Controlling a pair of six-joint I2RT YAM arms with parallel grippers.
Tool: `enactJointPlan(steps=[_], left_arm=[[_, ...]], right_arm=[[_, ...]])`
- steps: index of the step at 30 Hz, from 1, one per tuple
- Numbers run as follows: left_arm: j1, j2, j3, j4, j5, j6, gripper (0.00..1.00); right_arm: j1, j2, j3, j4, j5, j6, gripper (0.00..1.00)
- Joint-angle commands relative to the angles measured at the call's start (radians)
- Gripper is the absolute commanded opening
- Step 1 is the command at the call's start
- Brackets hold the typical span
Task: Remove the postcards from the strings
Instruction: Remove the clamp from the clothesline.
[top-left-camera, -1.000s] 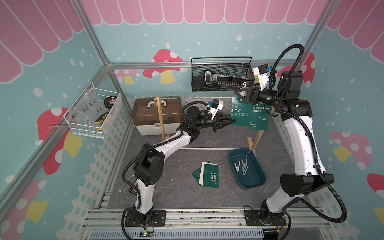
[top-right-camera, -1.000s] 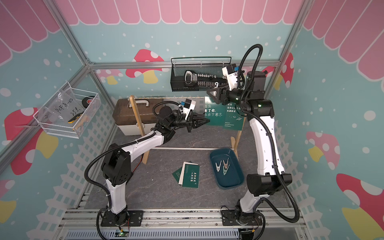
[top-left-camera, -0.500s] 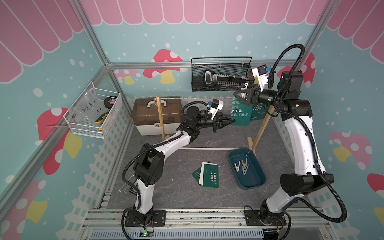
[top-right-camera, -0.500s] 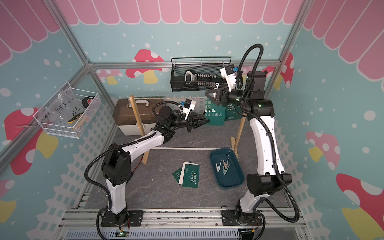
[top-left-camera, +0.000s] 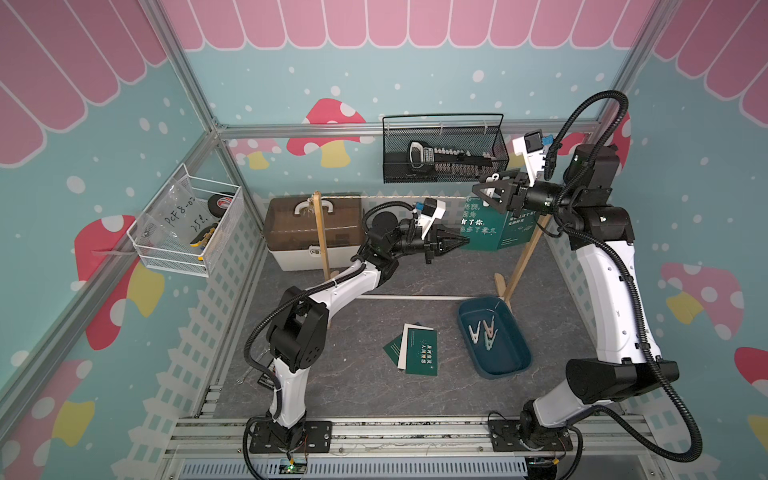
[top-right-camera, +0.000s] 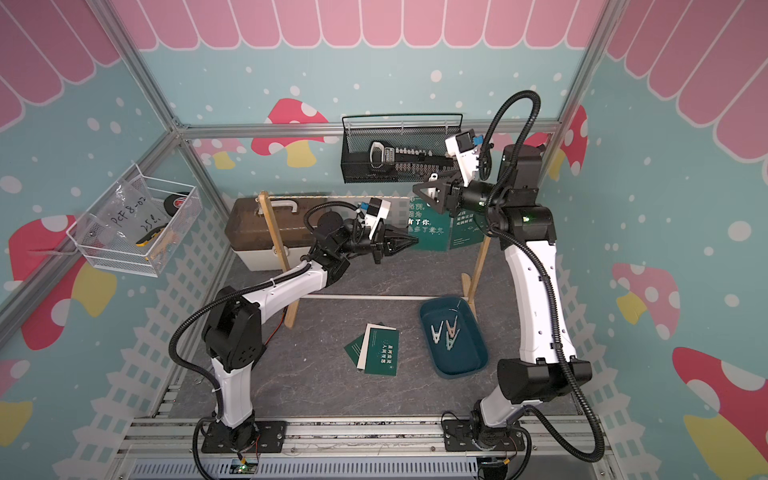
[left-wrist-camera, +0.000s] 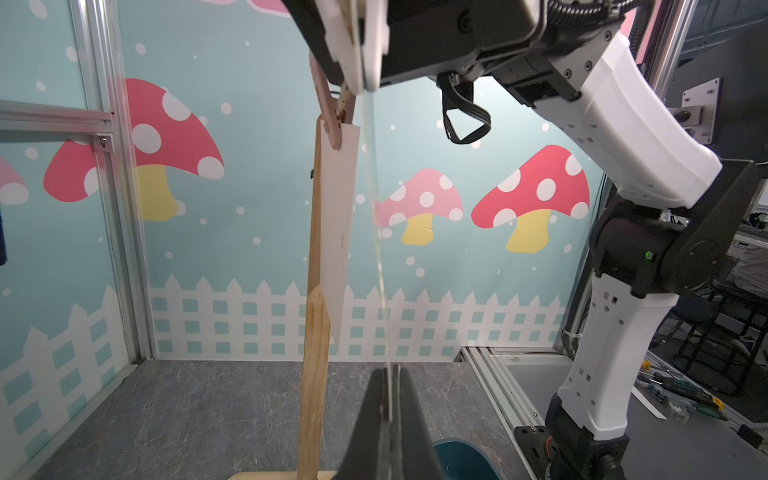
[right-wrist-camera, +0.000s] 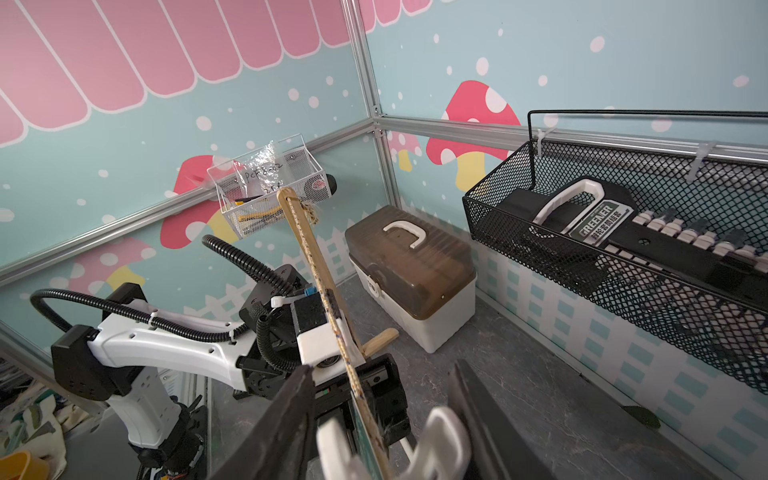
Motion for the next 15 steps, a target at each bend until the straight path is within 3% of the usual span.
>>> enactJointPlan(steps=[1,9,15], left_arm=[[0.006,0.022,0.032,0.02,0.014,-0.017,0.0],[0.007,0.038,0.054,-0.025,0.006,-0.005,0.0],[0.007,0.038,0.06,-0.102,-0.013,0.043,0.0]], right_arm=[[-0.008,-0.034,-0.017,0.03,-0.04,-0.001,0.48],[-0.015,-0.045,-0.035,0.049,-0.043,-0.004,0.25],[-0.015,-0.062,-0.066,0.079,-0.037,-0.006,0.16]])
